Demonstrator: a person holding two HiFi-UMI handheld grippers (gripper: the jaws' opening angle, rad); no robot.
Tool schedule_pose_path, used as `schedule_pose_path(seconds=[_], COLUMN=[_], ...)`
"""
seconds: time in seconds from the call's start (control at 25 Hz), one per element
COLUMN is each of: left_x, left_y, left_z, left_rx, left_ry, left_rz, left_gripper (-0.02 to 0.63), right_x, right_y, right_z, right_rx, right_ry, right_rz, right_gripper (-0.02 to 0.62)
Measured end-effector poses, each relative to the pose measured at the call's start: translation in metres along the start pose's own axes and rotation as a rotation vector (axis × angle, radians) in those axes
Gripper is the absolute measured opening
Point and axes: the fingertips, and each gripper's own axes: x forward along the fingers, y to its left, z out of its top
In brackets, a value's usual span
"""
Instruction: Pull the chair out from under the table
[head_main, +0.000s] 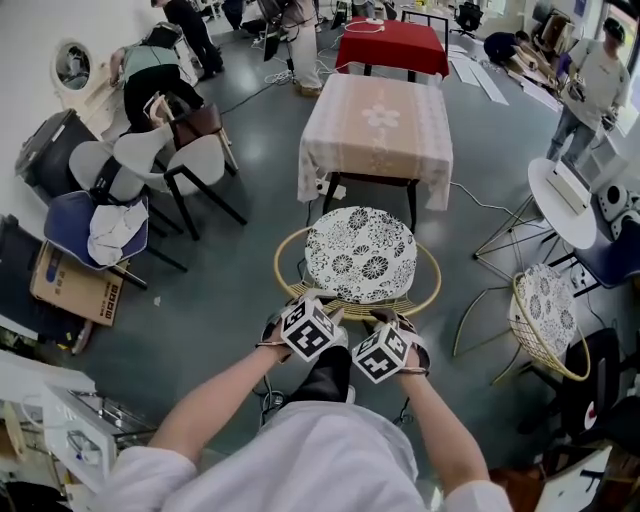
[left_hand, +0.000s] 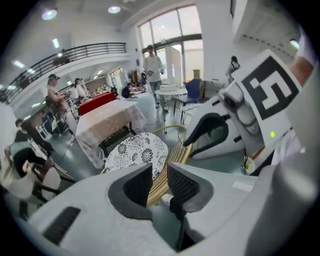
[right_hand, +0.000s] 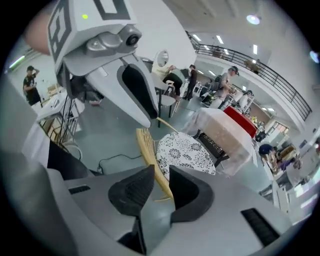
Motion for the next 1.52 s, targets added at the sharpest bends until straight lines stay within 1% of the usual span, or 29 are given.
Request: schedule_pose_path(seconds=[0.12, 0.2, 0.28, 0.32, 0.4, 0.52, 0.64, 0.76, 0.92, 1.12, 1.52], left_x=[-0.01, -0.018, -0.028, -0.033, -0.041, -0.053, -0.06, -0.063, -0.061, -0.061, -0.063], left_y=[-0.001, -0.001, -0.002, -0.002, -0.001, 0.002, 0.002, 0.002, 0.005, 0.004, 0.004], left_z=[0.022, 0.038, 0.051, 0.055, 0.063, 0.073, 0.082, 0.087, 0.086, 0.088, 0.088], left_rx=[-0.158, -0.235, -0.304, -0.328, -0.349, -0.36, -0.398, -0.431, -0.463, -0.471, -0.472], left_ry=[-0.108, -0.182, -0.233, -0.253, -0.289, -0.338, -0.373, -0.397, -0.401, -0.414, -0.411], left_rz=[-0.007, -0.002, 0.005, 0.012, 0.039, 0.088, 0.098, 0.098, 0.101, 0.104, 0.133], left_gripper=[0.094, 0.094, 0.084, 0.064, 0.035, 0.018, 0.006, 0.006, 0.005, 0.005, 0.005], right_x=[-0.016, -0.029, -0.041, -0.048, -0.061, -0.076, -0.084, -0.089, -0.09, -0.089, -0.09], right_y=[-0.013, -0.023, -0.034, -0.039, -0.044, -0.047, -0.052, -0.055, -0.054, -0.05, -0.052], right_z=[0.012, 0.021, 0.032, 0.037, 0.049, 0.065, 0.072, 0.076, 0.078, 0.079, 0.072], right_rx=[0.174, 0.286, 0.371, 0.404, 0.462, 0.536, 0.593, 0.618, 0.612, 0.605, 0.619], right_ry=[-0.078, -0.141, -0.216, -0.25, -0.309, -0.386, -0.442, -0.479, -0.485, -0.483, -0.484], right_rz=[-0.009, -0.02, -0.042, -0.052, -0.063, -0.062, -0.064, -0.067, -0.07, -0.054, -0.066], right_gripper=[0.067, 0.055, 0.041, 0.031, 0.018, 0.006, 0.003, 0.002, 0.002, 0.002, 0.002])
